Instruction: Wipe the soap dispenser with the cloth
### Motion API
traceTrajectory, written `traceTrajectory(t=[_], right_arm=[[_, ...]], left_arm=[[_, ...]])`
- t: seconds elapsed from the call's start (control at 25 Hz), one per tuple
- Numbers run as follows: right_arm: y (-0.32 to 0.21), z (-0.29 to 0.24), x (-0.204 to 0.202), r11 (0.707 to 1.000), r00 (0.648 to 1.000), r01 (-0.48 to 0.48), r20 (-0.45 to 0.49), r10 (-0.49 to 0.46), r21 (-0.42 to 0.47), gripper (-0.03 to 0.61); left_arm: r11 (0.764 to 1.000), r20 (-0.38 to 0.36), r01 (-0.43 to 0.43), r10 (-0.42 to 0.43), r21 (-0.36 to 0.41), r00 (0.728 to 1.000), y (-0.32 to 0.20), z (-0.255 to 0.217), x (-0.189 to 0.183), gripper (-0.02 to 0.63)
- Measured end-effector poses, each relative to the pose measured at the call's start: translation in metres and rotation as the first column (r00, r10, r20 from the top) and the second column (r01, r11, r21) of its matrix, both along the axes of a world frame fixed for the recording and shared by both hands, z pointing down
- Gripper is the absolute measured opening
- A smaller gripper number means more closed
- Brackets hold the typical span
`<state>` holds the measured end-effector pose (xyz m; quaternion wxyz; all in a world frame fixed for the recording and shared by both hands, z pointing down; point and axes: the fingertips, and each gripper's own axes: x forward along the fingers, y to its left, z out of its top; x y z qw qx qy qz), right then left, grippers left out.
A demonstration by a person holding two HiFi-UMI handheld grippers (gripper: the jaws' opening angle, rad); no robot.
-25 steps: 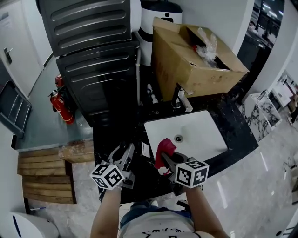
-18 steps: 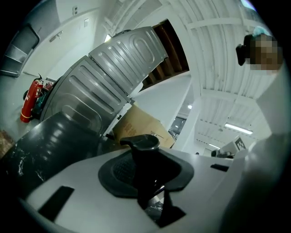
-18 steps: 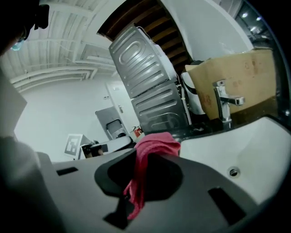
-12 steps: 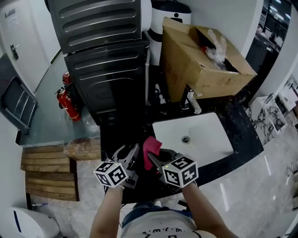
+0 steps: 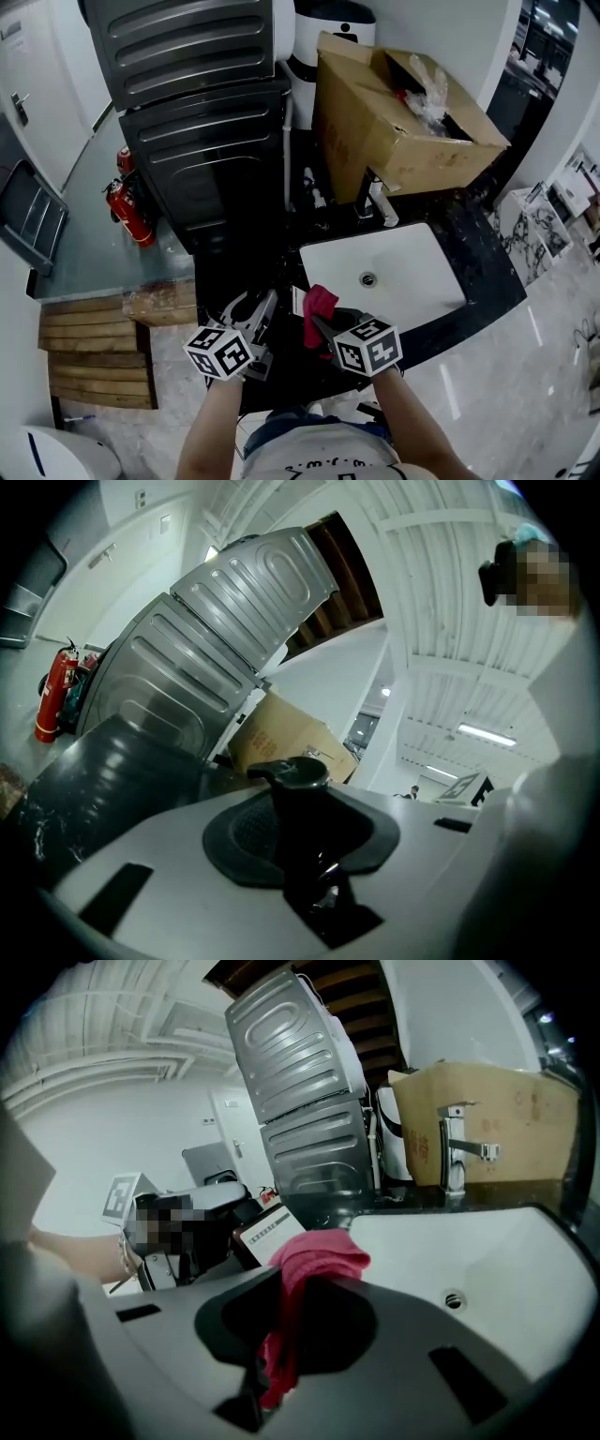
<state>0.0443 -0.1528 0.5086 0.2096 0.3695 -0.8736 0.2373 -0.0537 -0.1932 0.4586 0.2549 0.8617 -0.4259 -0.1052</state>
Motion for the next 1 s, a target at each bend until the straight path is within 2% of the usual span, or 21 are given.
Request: traceTrajectory(t=[0.12, 0.24, 0.36, 0.44, 0.52, 0.6, 0.68, 0.84, 1.0], right_arm=[[-0.01, -0.024, 0.002, 0.999, 0.995, -0.038, 0.09, 0.035, 0.035, 0.049], [-0.032, -0.054, -0.013, 0.996, 0.986, -0.024, 0.166, 0.01, 0.084, 0.049], [-0.047, -0.066, -0.041, 0.991, 0.99, 0.052, 0.128, -0.067, 0.121, 0.049], [-0.051, -0.061, -0.055, 0.988, 0.99, 0.097, 0.089, -0.108, 0.116, 0.049], [-0.052, -0.056, -0.057, 0.99, 0.989, 0.102, 0.095, -0.111, 0.098, 0.049], [-0.053, -0.053, -0.051, 0.994, 0.987, 0.082, 0.13, -0.09, 0.067, 0.049], [-0.052, -0.043, -0.038, 0.998, 0.99, 0.054, 0.126, -0.058, 0.037, 0.049], [-0.045, 0.001, -0.002, 0.998, 0.999, -0.036, 0.016, 0.036, -0.046, 0.049], [-0.039, 0.009, 0.01, 0.995, 0.997, -0.073, -0.009, 0.072, -0.066, 0.049]], left_arm=[[1.0, 0.007, -0.008, 0.008, -0.003, 1.0, 0.0, 0.0, 0.001, 0.106], [1.0, 0.006, -0.005, 0.005, -0.002, 1.0, 0.0, 0.0, 0.001, 0.106], [1.0, 0.004, -0.005, 0.005, -0.006, 1.0, 0.0, 0.0, 0.001, 0.106], [1.0, 0.002, -0.006, 0.006, -0.013, 1.0, 0.0, 0.001, -0.001, 0.106], [1.0, -0.003, -0.008, 0.008, -0.018, 1.0, 0.0, 0.002, -0.003, 0.106], [1.0, -0.005, -0.01, 0.01, -0.017, 1.0, 0.0, 0.002, -0.004, 0.106], [1.0, -0.007, -0.012, 0.012, -0.015, 1.0, -0.001, 0.002, -0.004, 0.106], [1.0, -0.007, -0.019, 0.019, -0.011, 1.0, 0.0, 0.002, -0.003, 0.106], [0.998, 0.069, -0.067, 0.066, 0.014, 0.995, -0.002, -0.001, 0.007, 0.106]])
